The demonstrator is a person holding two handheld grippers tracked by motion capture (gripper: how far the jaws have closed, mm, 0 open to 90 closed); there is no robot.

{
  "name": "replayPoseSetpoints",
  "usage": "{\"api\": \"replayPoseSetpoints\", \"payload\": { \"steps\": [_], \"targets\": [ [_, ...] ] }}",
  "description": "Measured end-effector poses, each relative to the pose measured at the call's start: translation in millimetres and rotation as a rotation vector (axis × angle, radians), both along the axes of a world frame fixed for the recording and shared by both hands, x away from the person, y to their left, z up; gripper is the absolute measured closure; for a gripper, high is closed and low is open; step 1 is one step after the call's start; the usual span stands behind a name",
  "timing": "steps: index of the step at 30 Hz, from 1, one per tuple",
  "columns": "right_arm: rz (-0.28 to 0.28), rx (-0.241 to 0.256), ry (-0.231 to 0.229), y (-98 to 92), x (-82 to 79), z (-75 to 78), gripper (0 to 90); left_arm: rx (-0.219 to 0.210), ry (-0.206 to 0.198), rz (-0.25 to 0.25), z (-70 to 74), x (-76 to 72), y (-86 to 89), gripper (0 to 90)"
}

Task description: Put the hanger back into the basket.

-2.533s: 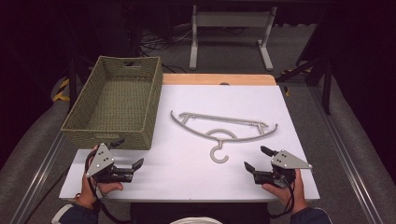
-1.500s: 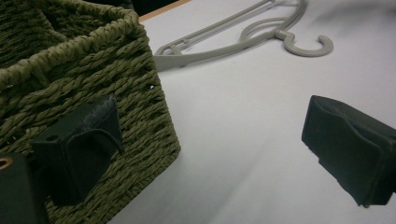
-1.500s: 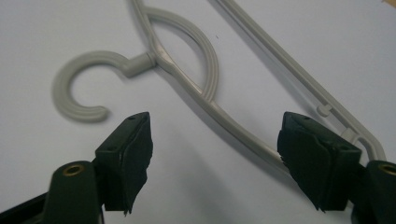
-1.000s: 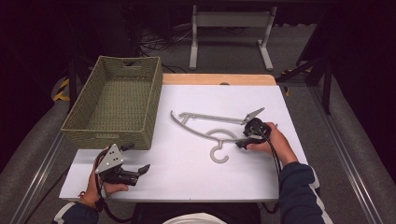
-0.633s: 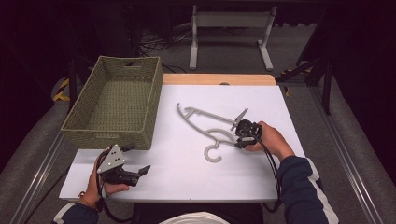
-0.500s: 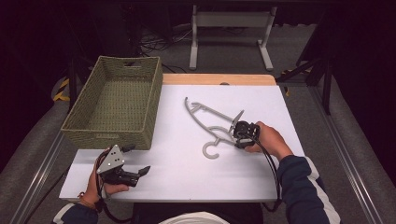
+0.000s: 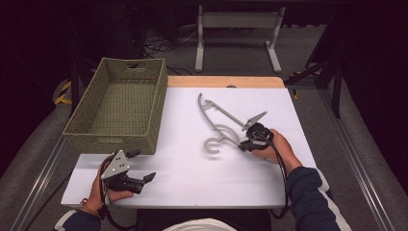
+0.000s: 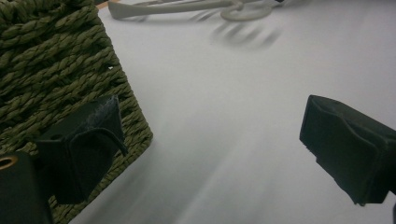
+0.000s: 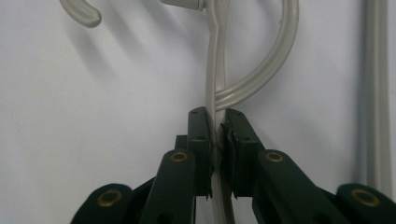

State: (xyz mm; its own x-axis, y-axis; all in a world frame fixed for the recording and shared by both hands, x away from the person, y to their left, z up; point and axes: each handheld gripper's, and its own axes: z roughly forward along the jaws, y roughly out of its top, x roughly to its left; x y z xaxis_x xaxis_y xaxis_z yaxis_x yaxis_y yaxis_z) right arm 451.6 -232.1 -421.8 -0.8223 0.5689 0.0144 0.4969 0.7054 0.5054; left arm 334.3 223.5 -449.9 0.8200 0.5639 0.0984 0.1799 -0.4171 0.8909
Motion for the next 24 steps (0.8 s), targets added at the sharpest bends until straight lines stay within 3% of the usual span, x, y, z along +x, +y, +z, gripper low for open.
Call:
{"api": "replayPoseSetpoints", "payload": {
  "steps": [5,7,8,10,12,18,21,24],
  "targets": [
    [-0.089,0.196,-0.015,-15.6,-2.0,13.1,82.4,0.005,-0.001,-0.004,-0.3,-0.1,-0.7,6.6],
    [-0.124,0.247,-0.027,-20.6,-2.8,16.8,82.3,0.006,-0.003,-0.004,0.0,0.0,-0.1,6.4],
    [-0.124,0.247,-0.027,-20.6,-2.8,16.8,82.3,0.006,-0.003,-0.004,0.0,0.0,-0.1,6.1],
    [-0.162,0.328,-0.05,-27.5,-4.1,21.4,82.4,0.015,-0.001,-0.016,-0.4,0.3,0.5,5.3],
    [-0.18,0.378,-0.08,-30.3,-6.8,25.6,82.4,0.014,0.0,-0.018,-0.7,0.4,0.4,4.5],
    [-0.202,0.45,-0.16,-25.7,-14.3,37.2,82.4,0.008,-0.011,-0.016,0.0,-0.6,1.8,4.6],
    [-0.2,0.509,-0.19,-21.6,-18.7,42.9,82.4,0.001,-0.007,-0.015,0.1,-1.1,1.5,4.8],
    [-0.202,0.548,-0.201,-19.2,-21.2,44.9,82.4,0.007,-0.009,-0.016,0.2,-1.1,0.6,5.1]
  ]
}}
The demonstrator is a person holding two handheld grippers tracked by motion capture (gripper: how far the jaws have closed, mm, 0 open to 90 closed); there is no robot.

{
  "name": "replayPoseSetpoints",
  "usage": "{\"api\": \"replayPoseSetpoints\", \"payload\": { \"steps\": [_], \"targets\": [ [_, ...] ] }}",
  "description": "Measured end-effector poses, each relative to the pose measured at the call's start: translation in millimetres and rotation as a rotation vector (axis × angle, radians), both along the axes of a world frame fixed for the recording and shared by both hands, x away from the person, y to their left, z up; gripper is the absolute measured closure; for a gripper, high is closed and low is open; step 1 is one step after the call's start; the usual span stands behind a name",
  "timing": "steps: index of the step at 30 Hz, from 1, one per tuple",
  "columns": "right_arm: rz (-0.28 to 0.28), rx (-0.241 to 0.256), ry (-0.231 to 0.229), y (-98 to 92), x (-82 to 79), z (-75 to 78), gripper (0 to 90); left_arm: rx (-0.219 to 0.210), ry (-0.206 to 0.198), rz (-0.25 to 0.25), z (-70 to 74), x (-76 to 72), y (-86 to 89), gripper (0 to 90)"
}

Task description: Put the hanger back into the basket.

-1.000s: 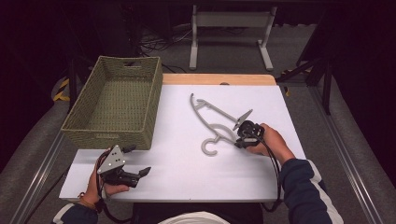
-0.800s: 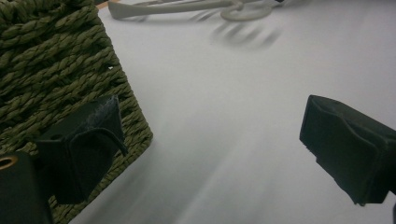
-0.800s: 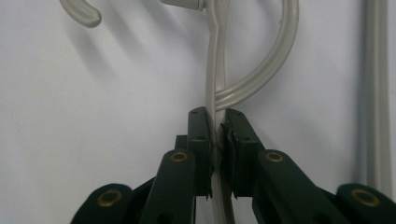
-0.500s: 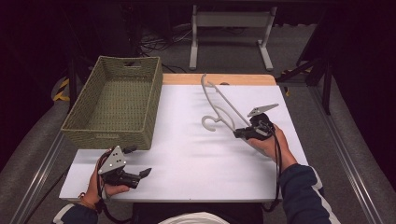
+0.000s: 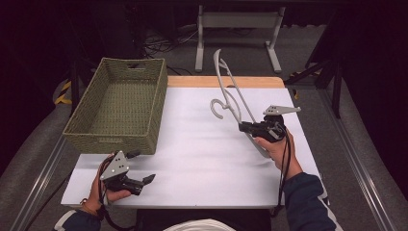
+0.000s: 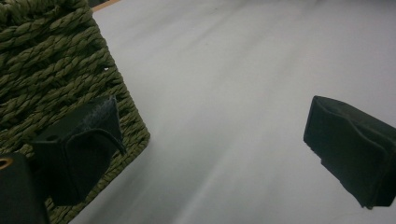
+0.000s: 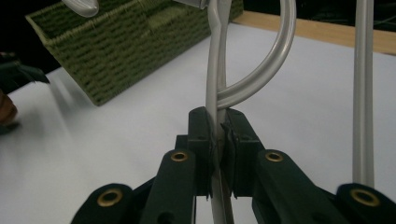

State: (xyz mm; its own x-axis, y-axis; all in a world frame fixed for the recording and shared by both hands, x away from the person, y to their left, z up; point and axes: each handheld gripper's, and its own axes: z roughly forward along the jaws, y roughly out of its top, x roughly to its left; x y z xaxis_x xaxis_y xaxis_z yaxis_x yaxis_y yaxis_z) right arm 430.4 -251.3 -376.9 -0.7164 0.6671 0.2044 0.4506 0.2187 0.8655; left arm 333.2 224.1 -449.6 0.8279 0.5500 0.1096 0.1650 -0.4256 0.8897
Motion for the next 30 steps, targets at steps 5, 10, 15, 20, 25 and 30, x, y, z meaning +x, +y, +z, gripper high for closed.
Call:
{"api": "replayPoseSetpoints", "payload": {
  "steps": [5,10,15,20,25,30],
  "targets": [
    [0.022,0.135,-0.03,6.1,-4.8,1.1,82.4,-0.017,0.01,-0.01,1.2,-0.8,-4.6,6.3],
    [0.037,0.156,-0.039,12.8,-8.0,1.8,82.4,-0.036,0.023,-0.049,4.7,-4.1,-24.5,9.4],
    [0.069,0.19,-0.07,26.2,-16.0,3.5,82.4,-0.084,0.054,-0.147,7.7,-7.2,-62.7,14.1],
    [0.087,0.227,-0.083,38.6,-24.0,3.1,82.4,-0.126,0.036,-0.206,17.9,-1.6,-99.7,17.0],
    [0.115,0.256,-0.089,50.7,-29.9,0.9,82.3,-0.188,0.032,-0.2,27.7,14.3,-129.7,20.7],
    [0.129,0.274,-0.089,59.6,-33.1,-2.4,82.4,-0.248,0.034,-0.182,32.1,31.0,-150.9,23.5]
  ]
}}
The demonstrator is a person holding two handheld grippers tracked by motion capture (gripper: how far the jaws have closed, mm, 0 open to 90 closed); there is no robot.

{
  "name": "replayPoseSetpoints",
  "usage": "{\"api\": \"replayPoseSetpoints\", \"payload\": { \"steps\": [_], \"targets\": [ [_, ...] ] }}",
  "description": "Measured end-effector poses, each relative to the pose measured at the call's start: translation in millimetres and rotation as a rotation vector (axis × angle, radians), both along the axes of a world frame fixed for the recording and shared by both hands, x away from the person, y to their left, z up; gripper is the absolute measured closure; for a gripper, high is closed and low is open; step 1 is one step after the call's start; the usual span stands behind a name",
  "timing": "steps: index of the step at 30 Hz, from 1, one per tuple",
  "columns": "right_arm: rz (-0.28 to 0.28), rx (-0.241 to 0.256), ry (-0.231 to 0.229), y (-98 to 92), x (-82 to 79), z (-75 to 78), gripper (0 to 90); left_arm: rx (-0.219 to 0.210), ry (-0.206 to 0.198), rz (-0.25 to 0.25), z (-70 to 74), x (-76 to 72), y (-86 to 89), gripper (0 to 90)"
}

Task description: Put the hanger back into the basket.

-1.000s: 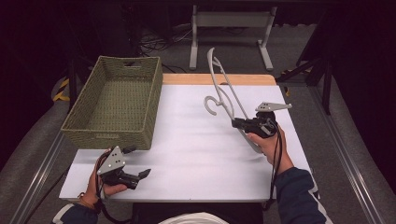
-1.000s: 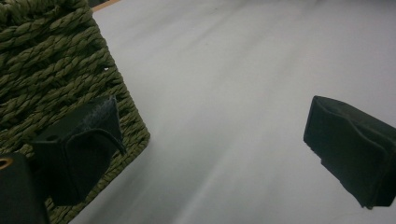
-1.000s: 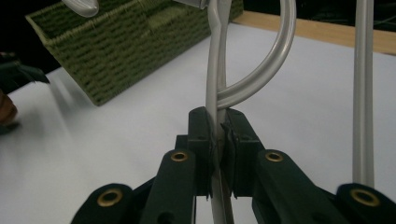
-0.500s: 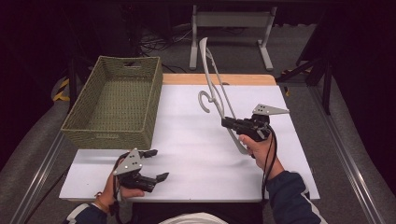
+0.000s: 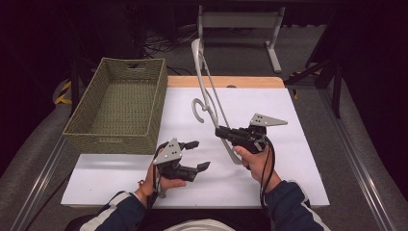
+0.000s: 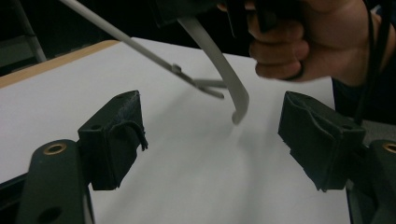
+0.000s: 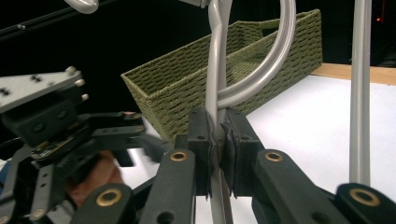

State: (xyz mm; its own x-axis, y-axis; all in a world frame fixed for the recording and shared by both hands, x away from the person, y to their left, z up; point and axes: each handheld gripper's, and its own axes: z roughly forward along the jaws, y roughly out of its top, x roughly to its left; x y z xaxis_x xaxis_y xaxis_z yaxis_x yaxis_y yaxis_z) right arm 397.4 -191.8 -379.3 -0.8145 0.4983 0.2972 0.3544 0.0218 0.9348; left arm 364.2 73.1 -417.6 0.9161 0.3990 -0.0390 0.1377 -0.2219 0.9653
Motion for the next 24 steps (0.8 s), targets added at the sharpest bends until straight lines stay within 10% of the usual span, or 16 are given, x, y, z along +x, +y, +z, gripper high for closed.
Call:
{"api": "replayPoseSetpoints", "payload": {
  "steps": [12,24],
  "targets": [
    [0.008,0.044,0.016,9.7,-1.7,-9.9,82.3,-0.062,0.06,0.034,-8.8,22.9,-31.9,31.5],
    [0.024,0.025,-0.018,17.5,-6.3,-14.5,82.3,-0.115,0.07,-0.063,-7.8,28.6,-20.9,61.2]
  ]
}}
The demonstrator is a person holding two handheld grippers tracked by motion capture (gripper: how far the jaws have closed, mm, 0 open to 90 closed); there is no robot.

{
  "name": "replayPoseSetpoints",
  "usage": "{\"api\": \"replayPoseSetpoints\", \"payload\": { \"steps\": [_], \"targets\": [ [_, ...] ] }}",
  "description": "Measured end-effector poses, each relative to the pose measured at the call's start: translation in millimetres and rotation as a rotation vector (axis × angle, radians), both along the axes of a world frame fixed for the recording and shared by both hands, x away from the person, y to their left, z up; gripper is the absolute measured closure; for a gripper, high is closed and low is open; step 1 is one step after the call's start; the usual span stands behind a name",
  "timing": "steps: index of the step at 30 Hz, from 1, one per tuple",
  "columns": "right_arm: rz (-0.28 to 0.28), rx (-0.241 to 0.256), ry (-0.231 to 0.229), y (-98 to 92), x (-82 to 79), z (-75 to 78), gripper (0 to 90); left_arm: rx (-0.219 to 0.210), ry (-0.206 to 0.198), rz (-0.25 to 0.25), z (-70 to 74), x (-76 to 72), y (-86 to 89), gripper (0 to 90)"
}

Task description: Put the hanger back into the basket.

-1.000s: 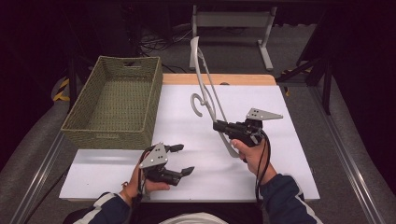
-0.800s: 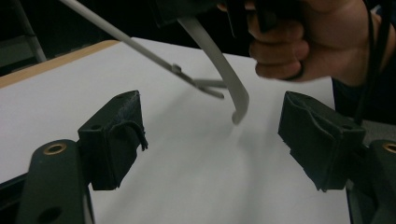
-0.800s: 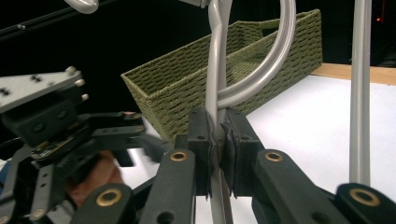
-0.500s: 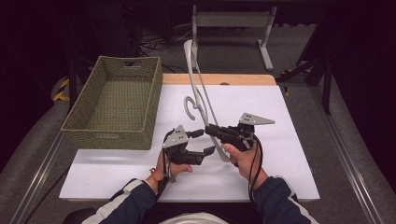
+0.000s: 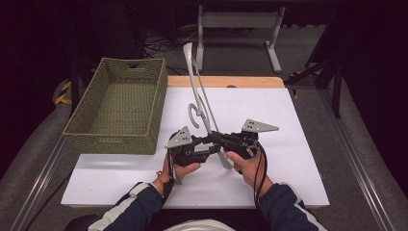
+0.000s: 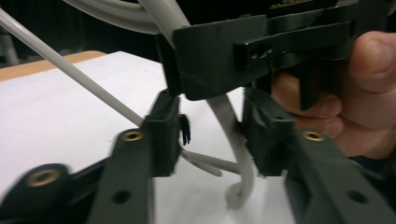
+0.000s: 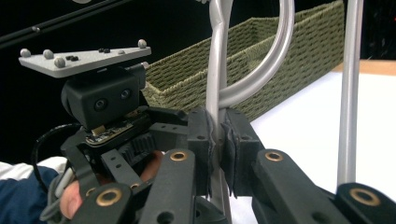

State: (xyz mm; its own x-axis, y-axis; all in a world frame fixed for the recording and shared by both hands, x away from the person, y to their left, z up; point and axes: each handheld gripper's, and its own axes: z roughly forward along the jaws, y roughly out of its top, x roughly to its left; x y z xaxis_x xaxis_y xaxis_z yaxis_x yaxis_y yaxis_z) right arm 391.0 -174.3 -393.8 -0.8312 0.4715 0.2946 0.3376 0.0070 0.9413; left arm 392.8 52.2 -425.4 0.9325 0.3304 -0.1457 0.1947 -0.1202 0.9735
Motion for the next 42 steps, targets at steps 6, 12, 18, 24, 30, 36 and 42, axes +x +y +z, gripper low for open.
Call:
{"api": "replayPoseSetpoints", "payload": {
  "steps": [6,12,18,24,30,36,42],
  "targets": [
    [-0.015,0.012,-0.055,-1.5,-5.9,-3.7,82.4,0.029,-0.026,-0.014,2.7,-3.8,0.2,74.1],
    [-0.015,0.03,-0.12,-3.3,-11.7,-2.8,82.3,0.082,-0.055,-0.004,10.9,-6.5,2.8,78.4],
    [-0.04,0.025,-0.158,-4.3,-16.9,-0.6,81.8,0.159,-0.088,0.035,20.1,-9.5,8.1,82.3],
    [-0.073,-0.042,-0.157,-9.1,-17.8,0.4,66.6,0.203,-0.098,0.071,23.4,-11.3,7.9,82.4],
    [-0.117,-0.155,-0.237,-27.0,-28.5,7.6,54.3,0.189,-0.094,0.066,24.5,-7.7,12.4,82.4],
    [-0.21,-0.362,-0.291,-55.9,-45.7,-6.0,45.0,0.18,-0.091,0.081,28.1,-5.7,17.0,82.4],
    [-0.187,-0.372,-0.137,-75.9,-53.8,-26.1,38.9,0.168,-0.093,0.095,33.5,-3.7,20.7,82.6]
  ]
}}
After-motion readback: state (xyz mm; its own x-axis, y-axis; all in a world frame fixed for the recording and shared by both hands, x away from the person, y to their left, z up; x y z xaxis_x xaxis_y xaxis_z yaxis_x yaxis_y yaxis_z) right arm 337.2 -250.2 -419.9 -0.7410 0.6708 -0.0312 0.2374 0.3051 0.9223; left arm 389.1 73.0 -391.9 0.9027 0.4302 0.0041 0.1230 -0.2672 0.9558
